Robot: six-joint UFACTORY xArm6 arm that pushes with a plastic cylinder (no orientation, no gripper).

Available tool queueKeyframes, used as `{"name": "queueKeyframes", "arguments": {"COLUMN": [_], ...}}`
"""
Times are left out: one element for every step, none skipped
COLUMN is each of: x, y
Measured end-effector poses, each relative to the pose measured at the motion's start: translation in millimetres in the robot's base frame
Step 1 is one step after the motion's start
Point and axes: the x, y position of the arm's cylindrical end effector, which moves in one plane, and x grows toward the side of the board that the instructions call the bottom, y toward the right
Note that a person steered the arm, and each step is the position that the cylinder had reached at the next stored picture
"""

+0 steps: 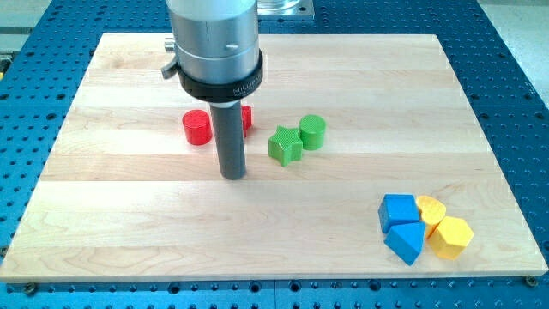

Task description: Move the green blocks into the red star

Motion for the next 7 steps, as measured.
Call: {"name": "queueKeyframes", "arguments": {"x": [27, 28, 27, 15, -7, -20, -10], "y": [15, 53, 74, 78, 72, 53, 110]}}
